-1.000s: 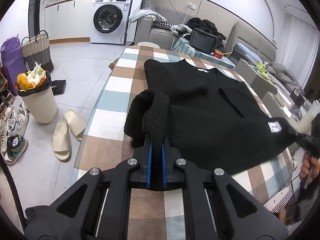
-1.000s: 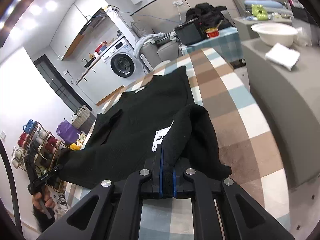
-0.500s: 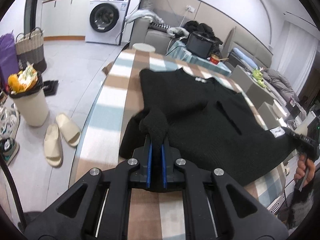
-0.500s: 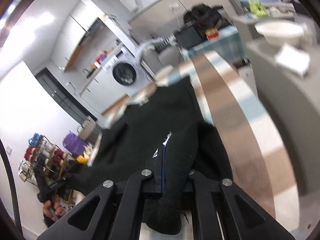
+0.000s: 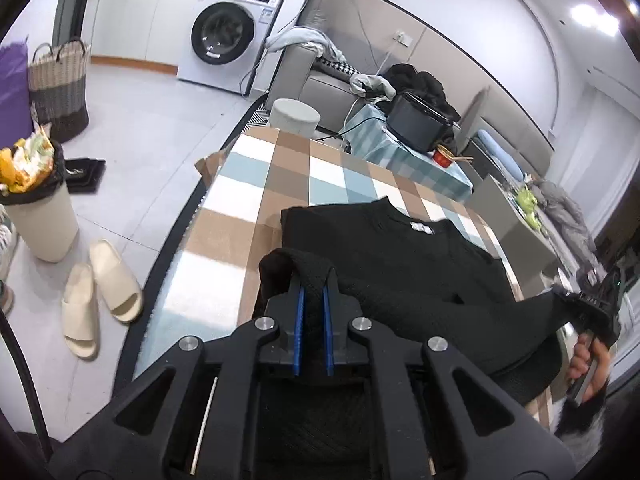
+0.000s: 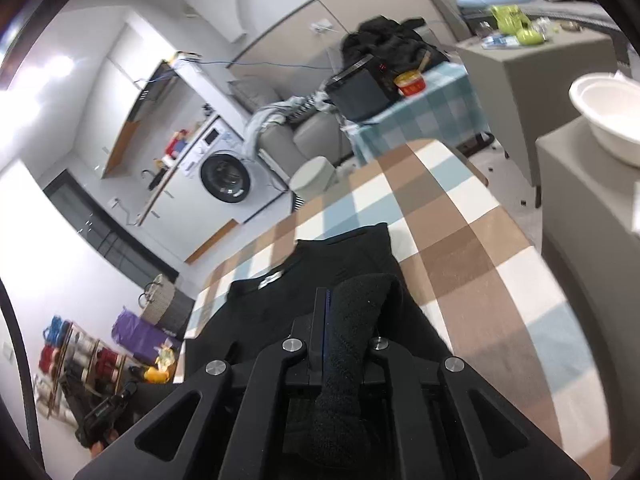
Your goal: Fold small clothes
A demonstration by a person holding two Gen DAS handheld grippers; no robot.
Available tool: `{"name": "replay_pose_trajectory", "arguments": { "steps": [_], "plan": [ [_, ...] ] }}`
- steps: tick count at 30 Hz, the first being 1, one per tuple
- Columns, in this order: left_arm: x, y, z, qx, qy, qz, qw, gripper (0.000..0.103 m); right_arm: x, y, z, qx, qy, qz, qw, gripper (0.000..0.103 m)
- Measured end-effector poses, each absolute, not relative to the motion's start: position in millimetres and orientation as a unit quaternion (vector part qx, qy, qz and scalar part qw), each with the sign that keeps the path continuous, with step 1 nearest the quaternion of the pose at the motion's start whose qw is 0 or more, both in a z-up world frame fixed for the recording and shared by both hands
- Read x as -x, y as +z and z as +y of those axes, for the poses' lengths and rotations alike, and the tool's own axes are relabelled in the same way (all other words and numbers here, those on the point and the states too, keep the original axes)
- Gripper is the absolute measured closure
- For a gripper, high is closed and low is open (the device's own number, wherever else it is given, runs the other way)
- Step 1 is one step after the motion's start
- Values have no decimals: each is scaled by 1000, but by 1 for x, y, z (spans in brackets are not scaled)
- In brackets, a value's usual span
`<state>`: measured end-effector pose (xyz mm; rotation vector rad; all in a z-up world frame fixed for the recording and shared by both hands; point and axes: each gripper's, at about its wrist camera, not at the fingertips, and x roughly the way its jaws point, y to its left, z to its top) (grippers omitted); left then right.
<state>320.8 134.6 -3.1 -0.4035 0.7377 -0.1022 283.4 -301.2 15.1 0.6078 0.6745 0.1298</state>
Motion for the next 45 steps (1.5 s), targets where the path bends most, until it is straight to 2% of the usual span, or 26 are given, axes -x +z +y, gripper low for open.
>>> {"name": "replay_pose_trajectory", "arguments": {
  "steps": [1,3,5,6,7,8,9,10,11,15,18,21,26,27,28,29,31,32,35,39,41,44,45],
  "plan": [
    [-336,-10,133,189,-38,366,910,97,-295,8,-303,-301,53,330,893,97],
    [-352,-21,132,177,-21,377,909,94,-311,-4,-305,-297,36,347,889,89],
    [-363,-34,132,172,-7,400,900,89,-322,-21,-306,-285,15,388,876,71],
    [-364,-38,132,171,-6,406,898,81,-322,-28,-307,-285,11,403,870,66],
    [-361,-44,132,169,-6,410,897,68,-317,-32,-310,-288,7,408,866,58],
    [-356,-47,133,166,-5,409,897,59,-309,-35,-312,-286,5,408,867,55],
    [-349,-50,134,163,-1,407,899,45,-300,-37,-313,-278,0,411,868,55],
    [-341,-52,137,161,5,404,901,37,-292,-37,-314,-267,-2,416,869,55],
    [-331,-55,141,162,8,401,902,36,-282,-37,-315,-253,-3,422,871,52],
    [-293,-62,155,179,14,408,895,36,-244,-38,-321,-225,-8,432,874,46],
    [-269,-71,152,192,-16,417,888,36,-221,-44,-319,-197,-3,448,872,37],
    [-246,-79,133,175,-51,430,884,36,-205,-57,-314,-180,20,477,860,37],
    [-231,-87,93,116,-82,443,885,38,-189,-54,-299,-154,59,468,868,37],
    [-231,-89,87,108,-85,445,885,53,-186,-52,-296,-139,61,463,873,38],
    [-231,-90,81,92,-76,447,887,68,-185,-52,-294,-131,60,461,876,50],
    [-231,-91,74,70,-64,447,890,73,-184,-52,-292,-124,60,458,878,68],
    [-228,-91,67,49,-63,446,891,82,-181,-53,-291,-118,52,456,880,80],
    [-226,-90,67,49,-64,447,891,84,-178,-54,-293,-123,51,456,880,85],
    [-216,-88,67,35,-63,451,890,87,-168,-54,-290,-123,55,462,876,87],
    [-194,-85,78,46,-63,460,884,85,-149,-54,-284,-125,58,482,865,87],
    [-184,-80,85,67,-61,458,884,84,-141,-52,-285,-121,49,485,865,70],
    [-174,-66,98,91,-53,440,892,84,-135,-37,-296,-138,31,458,878,61],
    [-173,-61,103,100,-50,434,894,79,-135,-28,-301,-146,26,442,885,59]
  ]
}}
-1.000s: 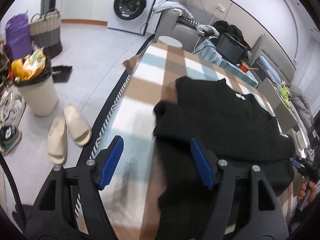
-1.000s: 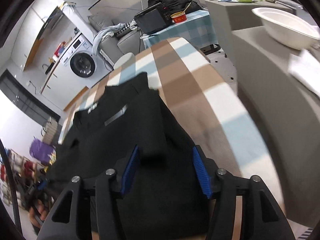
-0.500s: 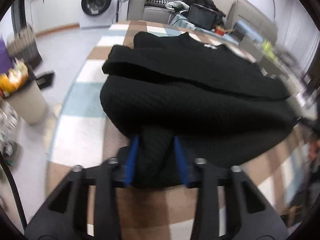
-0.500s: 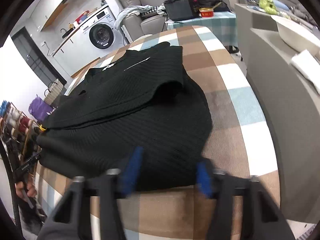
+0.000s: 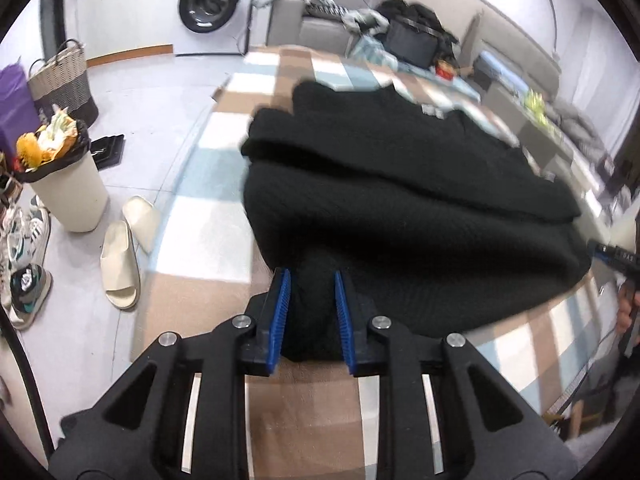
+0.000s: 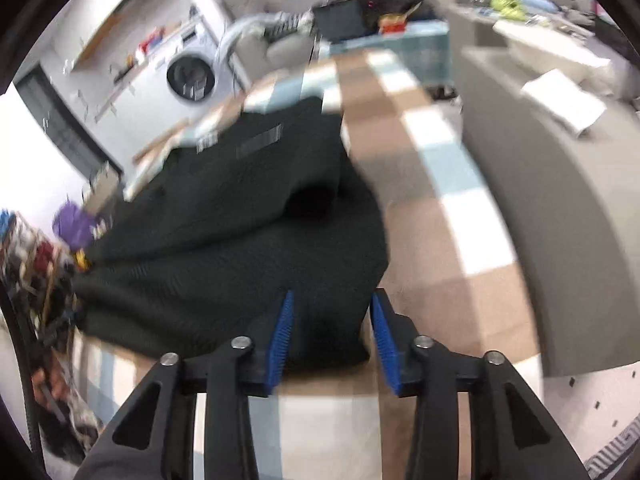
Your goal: Fold small clothes
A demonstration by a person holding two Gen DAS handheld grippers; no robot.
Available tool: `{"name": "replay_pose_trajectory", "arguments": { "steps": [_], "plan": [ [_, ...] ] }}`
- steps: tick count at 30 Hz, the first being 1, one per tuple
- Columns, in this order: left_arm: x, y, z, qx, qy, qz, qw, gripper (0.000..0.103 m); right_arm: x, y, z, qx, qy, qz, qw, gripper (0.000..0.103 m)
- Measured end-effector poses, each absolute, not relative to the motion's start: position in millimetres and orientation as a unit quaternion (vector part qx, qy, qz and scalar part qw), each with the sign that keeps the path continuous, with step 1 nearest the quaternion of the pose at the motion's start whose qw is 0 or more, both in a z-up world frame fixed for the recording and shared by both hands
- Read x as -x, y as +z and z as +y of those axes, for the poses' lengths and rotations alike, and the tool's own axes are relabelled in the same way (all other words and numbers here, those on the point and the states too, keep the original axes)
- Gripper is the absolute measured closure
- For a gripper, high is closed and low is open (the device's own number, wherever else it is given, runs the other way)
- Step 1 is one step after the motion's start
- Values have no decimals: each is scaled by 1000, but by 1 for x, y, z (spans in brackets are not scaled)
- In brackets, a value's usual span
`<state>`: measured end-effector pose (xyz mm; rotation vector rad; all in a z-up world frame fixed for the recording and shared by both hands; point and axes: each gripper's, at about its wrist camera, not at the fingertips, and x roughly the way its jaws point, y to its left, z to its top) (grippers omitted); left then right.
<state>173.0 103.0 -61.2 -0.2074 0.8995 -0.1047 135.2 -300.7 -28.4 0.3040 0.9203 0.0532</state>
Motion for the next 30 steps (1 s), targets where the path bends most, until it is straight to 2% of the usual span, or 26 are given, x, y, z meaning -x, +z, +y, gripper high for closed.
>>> {"name": "replay_pose_trajectory", "arguments": {
  "steps": [2,3,4,8,15,20,22,23,25,30],
  "plan": [
    [-176,-52,115,126,-51,419,898,61,-140,-17,-305,-154,22,428,890,50],
    [-180,-46,121,138,-43,410,900,47,-145,-13,-305,-160,24,422,892,48],
    [-186,-42,127,146,-32,404,902,41,-150,-9,-305,-166,31,415,894,46],
    [-216,-37,145,177,-17,399,900,41,-176,-9,-295,-181,74,415,889,42],
    [-283,-55,151,217,-28,425,879,41,-207,-31,-292,-242,88,441,860,42],
    [-305,-62,137,202,-45,421,883,60,-205,-35,-299,-249,81,429,864,42],
    [-312,-61,134,193,-45,424,884,80,-209,-36,-301,-252,84,425,865,42],
    [-315,-61,132,193,-47,423,884,83,-214,-37,-302,-251,84,424,866,42],
    [-319,-60,128,188,-47,420,887,98,-225,-39,-302,-249,80,426,866,43],
    [-320,-56,122,185,-38,420,888,98,-240,-45,-305,-256,78,436,859,44]
  ]
}}
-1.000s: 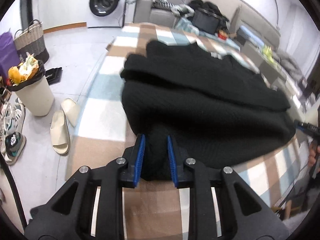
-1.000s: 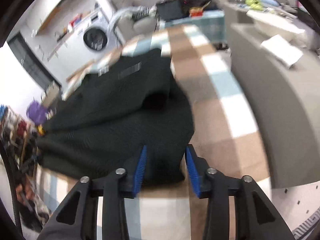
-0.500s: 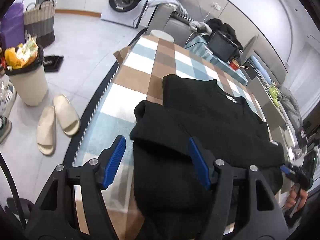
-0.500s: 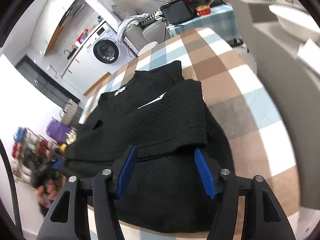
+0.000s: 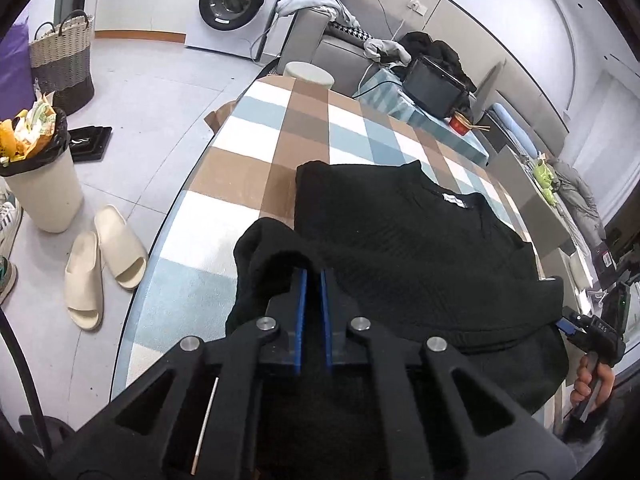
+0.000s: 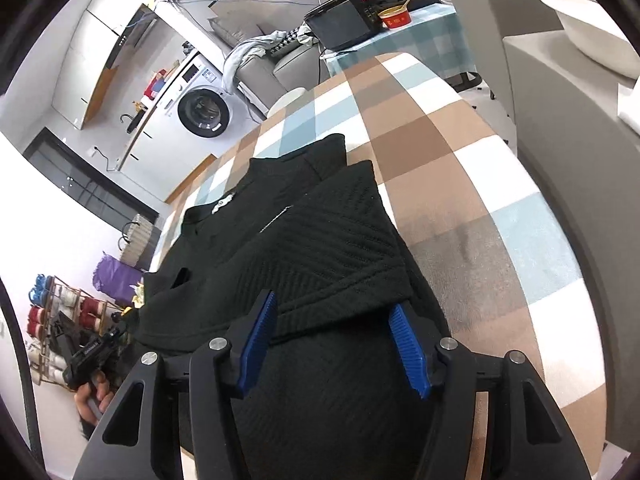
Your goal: Fold small clothes
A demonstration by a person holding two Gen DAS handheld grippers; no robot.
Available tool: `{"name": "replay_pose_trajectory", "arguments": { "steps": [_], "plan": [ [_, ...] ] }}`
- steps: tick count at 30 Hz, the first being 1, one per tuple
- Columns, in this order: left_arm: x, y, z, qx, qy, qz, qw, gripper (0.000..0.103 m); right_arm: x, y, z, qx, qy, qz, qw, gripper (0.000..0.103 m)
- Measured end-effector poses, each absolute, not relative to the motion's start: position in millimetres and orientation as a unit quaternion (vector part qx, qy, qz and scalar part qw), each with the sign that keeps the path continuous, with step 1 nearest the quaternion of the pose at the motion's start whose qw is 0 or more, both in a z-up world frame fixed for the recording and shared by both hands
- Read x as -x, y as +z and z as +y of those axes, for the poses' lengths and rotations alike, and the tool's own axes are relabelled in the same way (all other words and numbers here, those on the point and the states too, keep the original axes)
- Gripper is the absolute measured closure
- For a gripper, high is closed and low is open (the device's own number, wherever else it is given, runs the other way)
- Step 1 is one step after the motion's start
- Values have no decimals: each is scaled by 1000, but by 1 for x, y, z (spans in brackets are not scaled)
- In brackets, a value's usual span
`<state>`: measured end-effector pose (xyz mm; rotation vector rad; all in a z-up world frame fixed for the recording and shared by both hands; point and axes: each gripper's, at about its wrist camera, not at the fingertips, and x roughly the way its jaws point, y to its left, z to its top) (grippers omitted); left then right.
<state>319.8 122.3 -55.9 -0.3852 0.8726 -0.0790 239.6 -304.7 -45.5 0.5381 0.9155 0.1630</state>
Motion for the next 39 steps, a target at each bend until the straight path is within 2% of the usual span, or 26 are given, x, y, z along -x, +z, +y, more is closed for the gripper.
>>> {"name": "replay_pose_trajectory", "arguments": {
  "steps": [2,7,9,10,22,23,25,27,28,30,31,32,34,39],
  "plan": [
    [-317,-59,125,189,-29,433,881,95,-234,-46,-307,-257,77,437,859,44],
    [-308,-69,125,172,-23,456,873,54,-214,-49,-317,-268,77,434,857,44],
    [-306,-69,124,158,-15,456,876,43,-213,-49,-321,-270,79,429,858,44],
    [-306,-69,125,157,-14,455,877,42,-215,-49,-323,-271,80,428,858,44],
    [-328,-70,135,192,-13,430,882,43,-242,-33,-307,-240,127,402,875,44],
    [-331,-72,135,193,-10,432,881,45,-241,-32,-307,-240,134,397,876,44],
    [-339,-77,134,194,-1,440,877,67,-241,-34,-311,-248,132,398,873,44],
    [-344,-81,135,200,-4,443,874,80,-243,-37,-315,-261,126,402,868,44],
    [-345,-80,135,203,-9,441,874,86,-244,-38,-316,-264,127,404,867,48],
    [-345,-77,132,198,-15,435,878,90,-247,-38,-313,-261,129,404,867,57],
    [-345,-74,130,193,-14,430,882,91,-250,-39,-311,-256,127,408,867,69],
    [-344,-72,129,190,-15,427,884,92,-252,-39,-310,-254,124,410,867,84],
    [-343,-63,126,188,-17,417,889,92,-257,-40,-308,-243,113,413,870,95],
    [-336,-35,124,185,-23,385,904,93,-250,-15,-310,-228,81,349,905,97]
  ]
}}
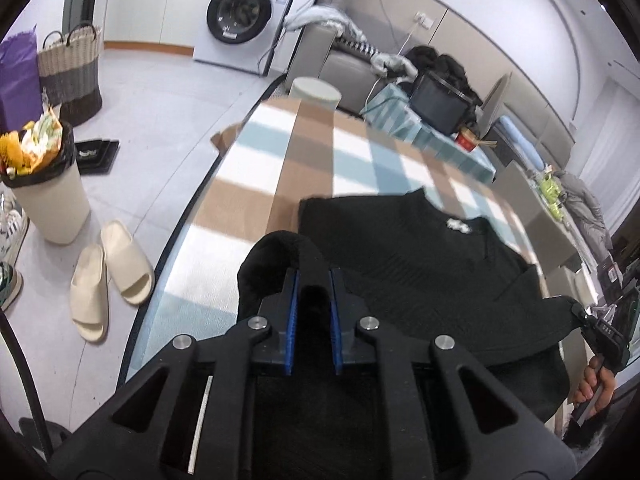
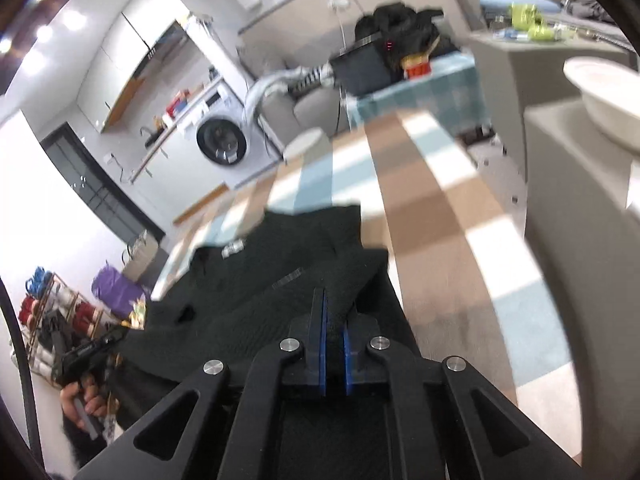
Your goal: Fold small clothes
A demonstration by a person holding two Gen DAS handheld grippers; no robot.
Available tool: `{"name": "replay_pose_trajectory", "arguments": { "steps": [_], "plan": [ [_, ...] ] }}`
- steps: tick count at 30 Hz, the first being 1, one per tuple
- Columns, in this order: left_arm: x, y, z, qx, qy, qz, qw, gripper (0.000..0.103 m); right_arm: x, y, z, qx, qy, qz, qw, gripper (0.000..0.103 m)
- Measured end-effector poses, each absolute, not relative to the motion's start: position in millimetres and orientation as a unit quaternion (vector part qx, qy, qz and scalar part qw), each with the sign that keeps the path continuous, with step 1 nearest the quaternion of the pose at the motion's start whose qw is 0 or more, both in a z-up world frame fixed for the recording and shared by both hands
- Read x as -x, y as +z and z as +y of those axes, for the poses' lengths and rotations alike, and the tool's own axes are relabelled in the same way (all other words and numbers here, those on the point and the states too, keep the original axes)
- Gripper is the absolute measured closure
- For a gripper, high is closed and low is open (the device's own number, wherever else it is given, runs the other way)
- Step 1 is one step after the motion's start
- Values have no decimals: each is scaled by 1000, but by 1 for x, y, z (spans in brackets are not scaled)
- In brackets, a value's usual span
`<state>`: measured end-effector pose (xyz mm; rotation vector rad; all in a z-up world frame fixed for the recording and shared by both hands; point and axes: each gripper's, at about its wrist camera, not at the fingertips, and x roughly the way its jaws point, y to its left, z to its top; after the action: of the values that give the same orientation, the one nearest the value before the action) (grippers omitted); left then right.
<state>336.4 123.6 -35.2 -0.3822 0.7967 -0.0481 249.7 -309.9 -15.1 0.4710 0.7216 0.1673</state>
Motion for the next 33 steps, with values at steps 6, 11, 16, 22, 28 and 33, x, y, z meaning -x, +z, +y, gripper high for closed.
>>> {"name": "replay_pose_trajectory", "arguments": {
  "steps": [6,11,16,22,28,33],
  "plan": [
    [-360,11,118,182,-36,343,921,93,-277,26,-307,-222,74,315,920,98],
    [-390,34,111,175,-31,319,931,93,-317,57,-307,-246,65,275,927,98],
    [-417,12,121,197,-9,345,918,93,-341,50,-305,-245,35,282,927,97],
    [-420,-22,124,203,-15,374,905,92,-342,11,-318,-262,28,333,905,97],
    [-412,-36,127,205,-22,377,903,92,-333,-7,-322,-264,28,366,892,97],
    [-417,-34,125,192,-10,373,907,92,-340,-6,-323,-276,23,363,890,97]
  ]
}}
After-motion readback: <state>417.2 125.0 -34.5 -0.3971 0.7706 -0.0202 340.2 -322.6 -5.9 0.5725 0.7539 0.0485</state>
